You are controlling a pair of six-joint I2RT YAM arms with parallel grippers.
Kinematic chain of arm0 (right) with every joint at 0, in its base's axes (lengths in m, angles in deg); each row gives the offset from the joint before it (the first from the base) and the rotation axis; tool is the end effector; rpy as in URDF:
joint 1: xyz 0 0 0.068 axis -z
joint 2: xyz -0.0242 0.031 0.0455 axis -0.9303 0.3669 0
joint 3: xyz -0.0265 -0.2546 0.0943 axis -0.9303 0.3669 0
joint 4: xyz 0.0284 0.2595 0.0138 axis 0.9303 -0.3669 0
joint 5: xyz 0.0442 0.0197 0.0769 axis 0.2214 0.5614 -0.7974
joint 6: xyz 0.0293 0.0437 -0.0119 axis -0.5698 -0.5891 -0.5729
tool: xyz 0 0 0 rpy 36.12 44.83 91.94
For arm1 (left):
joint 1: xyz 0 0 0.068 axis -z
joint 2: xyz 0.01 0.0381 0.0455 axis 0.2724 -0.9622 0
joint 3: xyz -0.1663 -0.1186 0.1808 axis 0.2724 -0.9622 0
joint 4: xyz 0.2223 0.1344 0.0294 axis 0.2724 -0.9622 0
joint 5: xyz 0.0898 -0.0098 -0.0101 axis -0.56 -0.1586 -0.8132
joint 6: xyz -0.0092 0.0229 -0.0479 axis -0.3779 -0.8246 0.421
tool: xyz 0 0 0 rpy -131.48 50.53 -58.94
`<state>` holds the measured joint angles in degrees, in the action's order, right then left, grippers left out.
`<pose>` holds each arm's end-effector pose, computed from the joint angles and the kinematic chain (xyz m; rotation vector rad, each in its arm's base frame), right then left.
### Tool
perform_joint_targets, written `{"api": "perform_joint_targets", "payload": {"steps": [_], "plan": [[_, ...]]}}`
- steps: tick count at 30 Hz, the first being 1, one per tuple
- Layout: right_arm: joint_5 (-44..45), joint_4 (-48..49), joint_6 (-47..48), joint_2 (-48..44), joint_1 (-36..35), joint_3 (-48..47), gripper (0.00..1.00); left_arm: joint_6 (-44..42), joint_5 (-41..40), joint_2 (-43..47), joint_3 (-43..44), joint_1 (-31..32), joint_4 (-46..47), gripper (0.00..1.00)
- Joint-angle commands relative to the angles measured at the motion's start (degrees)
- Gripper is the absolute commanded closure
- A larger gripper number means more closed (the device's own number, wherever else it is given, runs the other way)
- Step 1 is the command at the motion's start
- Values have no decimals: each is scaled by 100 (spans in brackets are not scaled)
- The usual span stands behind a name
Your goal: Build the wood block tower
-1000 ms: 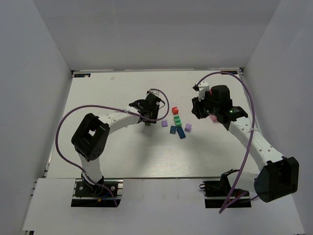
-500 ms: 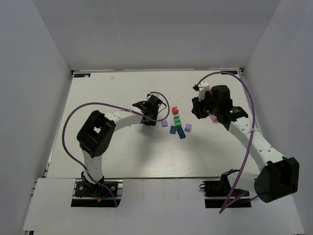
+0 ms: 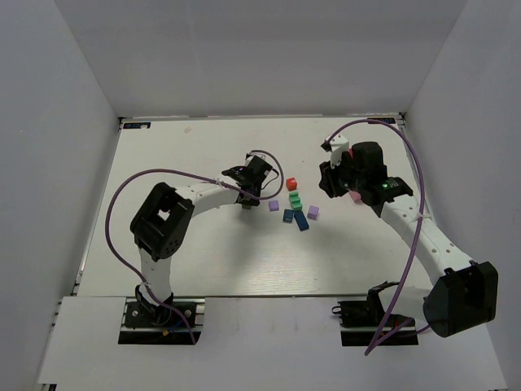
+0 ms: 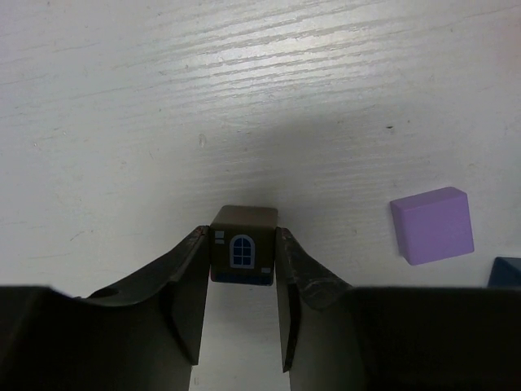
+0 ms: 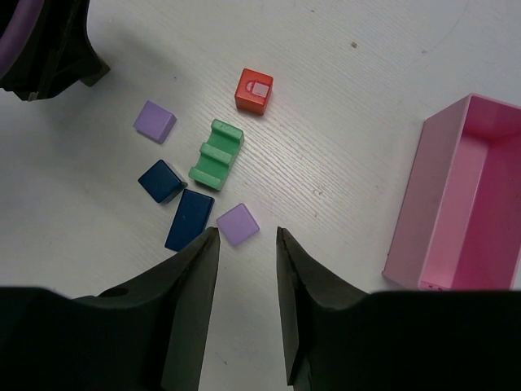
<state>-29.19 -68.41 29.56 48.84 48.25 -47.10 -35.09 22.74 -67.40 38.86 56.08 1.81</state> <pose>0.2530 0.1004 0.3079 -0.7069 2.0296 0.2850 0.3111 -0.2469 0.1718 0.2703 2.5321 0.0721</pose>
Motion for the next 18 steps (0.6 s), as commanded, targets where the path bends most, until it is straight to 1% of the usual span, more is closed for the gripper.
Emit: {"api": "perform_joint_targets", "payload": {"steps": [1,2,4,5,6,7,10,11,13,14,18], "plan": [[-114,195,-21,-166,10,19,60,68,1,33,153,25,0,60],[-115,186,-12,-166,-7,10,60,120,1,33,222,25,0,60],[-123,203,-3,-184,-7,19,60,121,1,33,275,25,0,64],[-132,195,-12,-193,-16,19,60,121,1,33,276,25,0,68],[-123,195,-3,-210,10,19,60,190,1,33,276,25,0,74],[-115,195,-12,-193,1,10,60,191,53,33,328,25,0,78],[-115,195,-12,-202,-7,19,60,322,106,-20,547,25,0,84],[-123,186,-12,-201,-7,28,60,323,193,-90,618,25,0,87],[-115,195,-12,-228,-7,37,61,480,256,-239,881,25,-52,88],[-123,195,-3,-228,-7,37,61,533,256,-292,961,25,-114,90],[-123,203,-12,-228,1,37,62,657,256,-608,1435,25,-325,90]]}}
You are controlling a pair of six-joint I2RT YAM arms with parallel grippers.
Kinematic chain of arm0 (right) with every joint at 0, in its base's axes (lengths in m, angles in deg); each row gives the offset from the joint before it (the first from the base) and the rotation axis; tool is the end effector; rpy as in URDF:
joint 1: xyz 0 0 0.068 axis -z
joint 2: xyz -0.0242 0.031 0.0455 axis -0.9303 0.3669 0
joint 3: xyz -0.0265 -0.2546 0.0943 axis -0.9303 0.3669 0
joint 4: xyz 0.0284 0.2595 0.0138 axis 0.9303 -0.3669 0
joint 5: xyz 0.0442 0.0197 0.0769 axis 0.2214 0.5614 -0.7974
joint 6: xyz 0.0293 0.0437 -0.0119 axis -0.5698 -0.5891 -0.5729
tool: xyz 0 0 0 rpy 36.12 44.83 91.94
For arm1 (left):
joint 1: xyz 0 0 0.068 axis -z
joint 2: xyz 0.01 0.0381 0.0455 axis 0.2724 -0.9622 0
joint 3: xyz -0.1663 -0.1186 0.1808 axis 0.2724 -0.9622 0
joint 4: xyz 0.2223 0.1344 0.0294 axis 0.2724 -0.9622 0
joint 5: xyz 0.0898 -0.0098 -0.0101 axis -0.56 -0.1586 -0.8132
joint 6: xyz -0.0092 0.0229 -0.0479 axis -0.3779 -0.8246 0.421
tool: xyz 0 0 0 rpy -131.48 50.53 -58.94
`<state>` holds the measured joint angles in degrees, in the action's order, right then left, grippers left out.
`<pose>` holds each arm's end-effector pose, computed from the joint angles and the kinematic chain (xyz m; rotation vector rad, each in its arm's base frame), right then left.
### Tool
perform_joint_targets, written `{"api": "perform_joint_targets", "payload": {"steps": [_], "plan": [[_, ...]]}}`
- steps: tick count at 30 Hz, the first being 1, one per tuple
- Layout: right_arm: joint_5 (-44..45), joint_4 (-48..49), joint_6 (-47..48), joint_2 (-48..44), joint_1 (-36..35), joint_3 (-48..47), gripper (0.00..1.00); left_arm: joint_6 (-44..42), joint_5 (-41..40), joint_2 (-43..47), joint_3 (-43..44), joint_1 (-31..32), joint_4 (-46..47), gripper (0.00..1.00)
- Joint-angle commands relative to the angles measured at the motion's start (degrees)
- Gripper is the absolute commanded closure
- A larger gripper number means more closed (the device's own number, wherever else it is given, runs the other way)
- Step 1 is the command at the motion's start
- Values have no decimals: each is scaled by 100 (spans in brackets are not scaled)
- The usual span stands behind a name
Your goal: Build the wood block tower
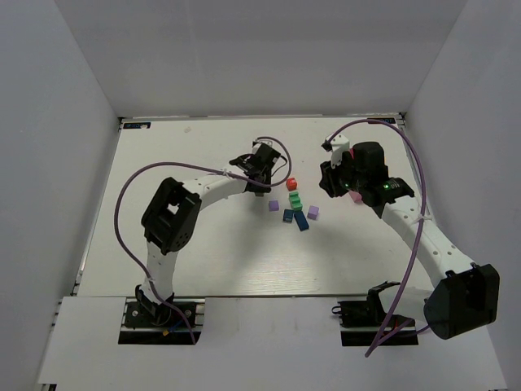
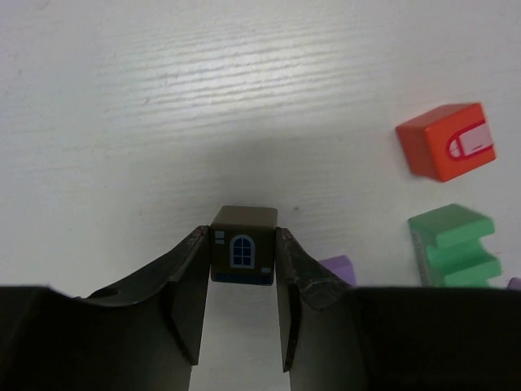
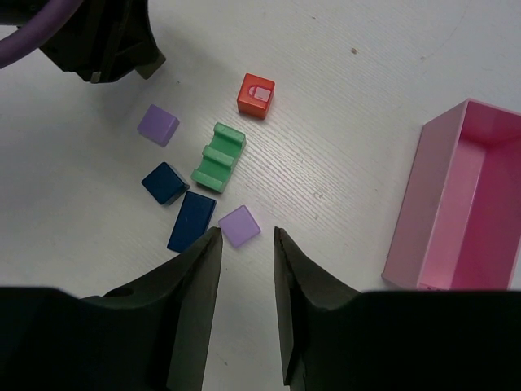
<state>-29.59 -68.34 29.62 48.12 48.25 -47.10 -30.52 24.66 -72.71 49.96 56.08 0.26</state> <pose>0.2506 0.0998 0.3112 -0.7090 2.0141 0.2913 0.3392 -0.2723 0.1898 0.1603 2.4980 -0.0509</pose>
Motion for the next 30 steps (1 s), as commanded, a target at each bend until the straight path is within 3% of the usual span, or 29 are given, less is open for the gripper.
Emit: {"api": "perform_joint_targets", "payload": {"steps": [1,12,20,30], "plan": [[-84,171,-19,-156,10,45,62,200,64,-139,482,25,-170,90],[-93,188,-1,-156,10,54,62,253,-296,-728,1178,25,-618,87],[-101,188,-1,-173,10,63,62,253,-508,-781,1231,25,-671,86],[-93,188,-10,-164,10,63,62,253,-560,-781,1231,25,-724,72]]}}
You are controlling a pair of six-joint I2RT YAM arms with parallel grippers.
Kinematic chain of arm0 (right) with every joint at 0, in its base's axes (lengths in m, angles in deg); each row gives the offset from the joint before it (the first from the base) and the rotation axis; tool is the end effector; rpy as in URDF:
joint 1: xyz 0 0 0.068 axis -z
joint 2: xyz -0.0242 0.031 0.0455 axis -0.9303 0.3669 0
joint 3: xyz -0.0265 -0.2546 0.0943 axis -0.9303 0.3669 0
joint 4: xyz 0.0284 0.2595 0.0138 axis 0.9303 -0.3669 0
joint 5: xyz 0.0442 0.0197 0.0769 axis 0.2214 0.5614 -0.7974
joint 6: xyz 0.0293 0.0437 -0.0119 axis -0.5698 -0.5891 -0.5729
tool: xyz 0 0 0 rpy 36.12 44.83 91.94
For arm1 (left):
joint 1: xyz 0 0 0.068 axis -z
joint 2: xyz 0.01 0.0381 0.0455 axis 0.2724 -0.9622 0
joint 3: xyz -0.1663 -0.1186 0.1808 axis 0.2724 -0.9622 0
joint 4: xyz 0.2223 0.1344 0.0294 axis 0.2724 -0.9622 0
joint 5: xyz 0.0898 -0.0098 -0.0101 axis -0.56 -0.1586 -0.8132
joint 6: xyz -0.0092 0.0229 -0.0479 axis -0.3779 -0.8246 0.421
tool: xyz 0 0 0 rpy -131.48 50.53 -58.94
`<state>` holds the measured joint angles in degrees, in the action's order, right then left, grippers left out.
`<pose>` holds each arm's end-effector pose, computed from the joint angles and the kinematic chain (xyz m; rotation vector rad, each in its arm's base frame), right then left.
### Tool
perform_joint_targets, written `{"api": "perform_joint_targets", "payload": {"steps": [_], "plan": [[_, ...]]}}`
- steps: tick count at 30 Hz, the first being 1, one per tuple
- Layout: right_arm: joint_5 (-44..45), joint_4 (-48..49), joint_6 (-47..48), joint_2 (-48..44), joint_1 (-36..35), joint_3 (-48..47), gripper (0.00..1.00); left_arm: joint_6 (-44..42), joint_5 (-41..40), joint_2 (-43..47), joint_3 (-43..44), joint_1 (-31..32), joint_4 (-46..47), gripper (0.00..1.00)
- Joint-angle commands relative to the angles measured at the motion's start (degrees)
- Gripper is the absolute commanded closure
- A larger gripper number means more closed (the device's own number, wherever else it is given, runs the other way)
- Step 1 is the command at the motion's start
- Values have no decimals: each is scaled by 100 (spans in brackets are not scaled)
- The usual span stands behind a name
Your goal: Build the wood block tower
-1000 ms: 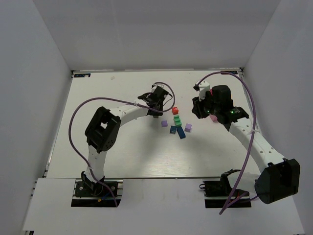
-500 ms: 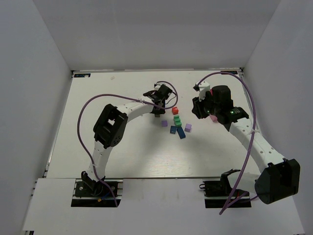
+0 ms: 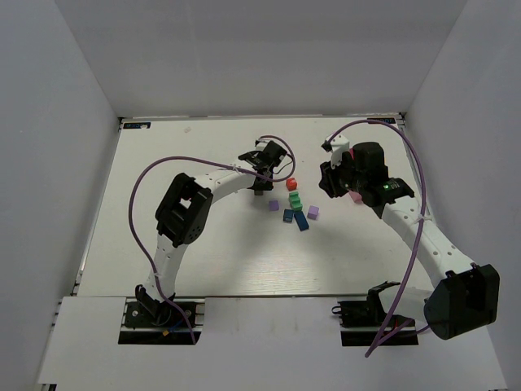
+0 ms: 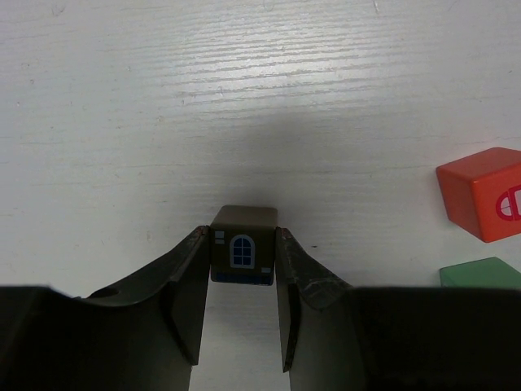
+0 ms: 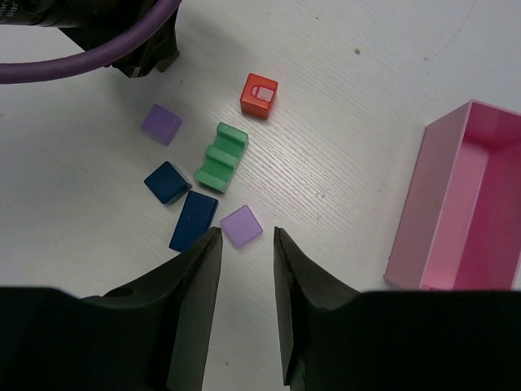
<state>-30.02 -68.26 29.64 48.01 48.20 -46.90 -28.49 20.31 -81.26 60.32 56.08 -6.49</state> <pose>0.2500 0.1001 0.3107 -0.7144 2.0122 0.2996 0.3619 -0.2882 0.1740 0.1130 2.5285 0.0819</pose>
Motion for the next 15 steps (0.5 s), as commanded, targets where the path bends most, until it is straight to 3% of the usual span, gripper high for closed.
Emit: {"api": "perform_joint_targets", "payload": {"steps": [1,6,15], "plan": [[-32,179,5,-145,6,43,62,50,-126,74,195,25,-48,67],[-40,188,-12,-145,15,43,62,50,-126,74,195,25,-48,61],[-49,179,-3,-153,6,52,62,50,-73,21,300,25,-100,40]]}}
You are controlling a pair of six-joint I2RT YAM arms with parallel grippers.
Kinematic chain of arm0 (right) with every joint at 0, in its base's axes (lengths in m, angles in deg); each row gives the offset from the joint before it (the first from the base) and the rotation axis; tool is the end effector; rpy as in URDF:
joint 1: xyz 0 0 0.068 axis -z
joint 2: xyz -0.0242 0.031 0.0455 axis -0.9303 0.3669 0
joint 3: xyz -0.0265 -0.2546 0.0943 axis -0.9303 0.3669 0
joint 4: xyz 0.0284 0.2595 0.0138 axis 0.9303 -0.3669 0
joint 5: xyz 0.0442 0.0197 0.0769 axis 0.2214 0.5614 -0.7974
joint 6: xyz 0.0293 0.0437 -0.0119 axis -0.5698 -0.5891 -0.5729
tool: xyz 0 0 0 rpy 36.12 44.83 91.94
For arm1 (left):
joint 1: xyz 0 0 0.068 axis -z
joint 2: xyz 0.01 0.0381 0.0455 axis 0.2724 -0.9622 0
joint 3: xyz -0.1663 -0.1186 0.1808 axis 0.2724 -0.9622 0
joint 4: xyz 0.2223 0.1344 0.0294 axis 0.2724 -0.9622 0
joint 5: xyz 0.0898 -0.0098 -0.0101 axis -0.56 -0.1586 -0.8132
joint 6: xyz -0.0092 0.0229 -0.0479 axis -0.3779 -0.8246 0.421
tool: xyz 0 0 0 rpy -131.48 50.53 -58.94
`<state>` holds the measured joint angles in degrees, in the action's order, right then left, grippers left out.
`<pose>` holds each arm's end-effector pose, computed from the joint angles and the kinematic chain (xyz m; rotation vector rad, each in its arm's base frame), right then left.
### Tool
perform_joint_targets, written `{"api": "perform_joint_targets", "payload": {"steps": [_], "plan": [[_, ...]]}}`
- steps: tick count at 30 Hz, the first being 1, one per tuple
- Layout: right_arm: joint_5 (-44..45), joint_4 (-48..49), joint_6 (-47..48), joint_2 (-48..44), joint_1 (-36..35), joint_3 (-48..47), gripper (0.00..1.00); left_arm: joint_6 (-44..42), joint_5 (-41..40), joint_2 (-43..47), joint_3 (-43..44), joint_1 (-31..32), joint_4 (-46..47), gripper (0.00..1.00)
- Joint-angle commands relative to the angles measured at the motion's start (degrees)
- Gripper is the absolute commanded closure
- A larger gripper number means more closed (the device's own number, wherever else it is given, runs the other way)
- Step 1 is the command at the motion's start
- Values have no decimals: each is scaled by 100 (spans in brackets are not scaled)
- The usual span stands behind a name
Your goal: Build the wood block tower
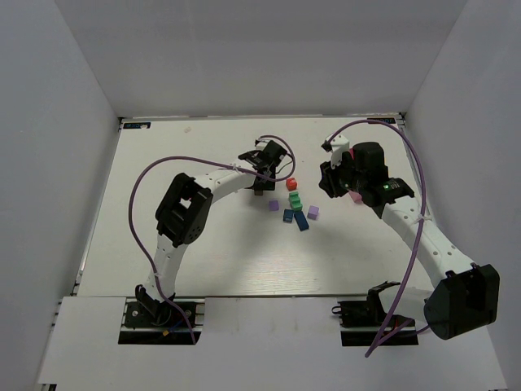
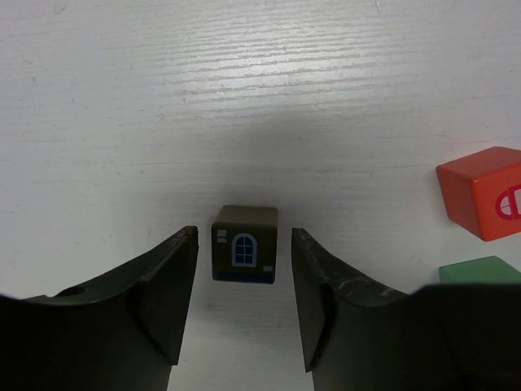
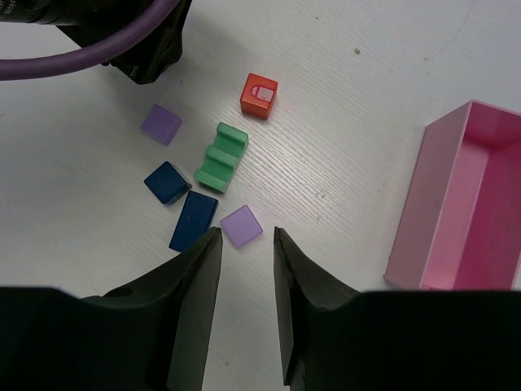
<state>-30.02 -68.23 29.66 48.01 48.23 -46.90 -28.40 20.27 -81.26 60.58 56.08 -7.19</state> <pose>0.2501 0.0999 0.3107 -0.7141 2.0117 0.2991 0.3615 -0.2878 0.1747 0.1132 2.5340 0.0881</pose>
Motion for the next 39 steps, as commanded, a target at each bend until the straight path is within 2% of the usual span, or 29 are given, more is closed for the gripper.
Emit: {"api": "perform_joint_targets", "payload": {"steps": [1,11,14,18,23,27,32,39], "plan": [[-40,177,-14,-162,30,43,62,41,-68,21,274,25,-31,39],[30,186,108,-154,21,70,61,-100,-68,407,179,130,-189,32],[83,230,336,-145,21,140,60,-293,-68,995,-268,192,-189,30],[-31,212,583,13,4,131,58,-600,150,2075,-953,192,-5,21],[-57,116,723,329,-58,-9,48,-1092,581,3446,-1955,192,320,13],[39,-16,768,881,-164,-316,38,-1593,1161,4493,-2721,121,618,6],[30,-174,523,1690,-426,-1131,34,-2357,1303,5548,-3882,69,1304,2],[214,-473,425,2922,-620,-2267,34,-2762,1365,5811,-3741,69,1067,2]]}}
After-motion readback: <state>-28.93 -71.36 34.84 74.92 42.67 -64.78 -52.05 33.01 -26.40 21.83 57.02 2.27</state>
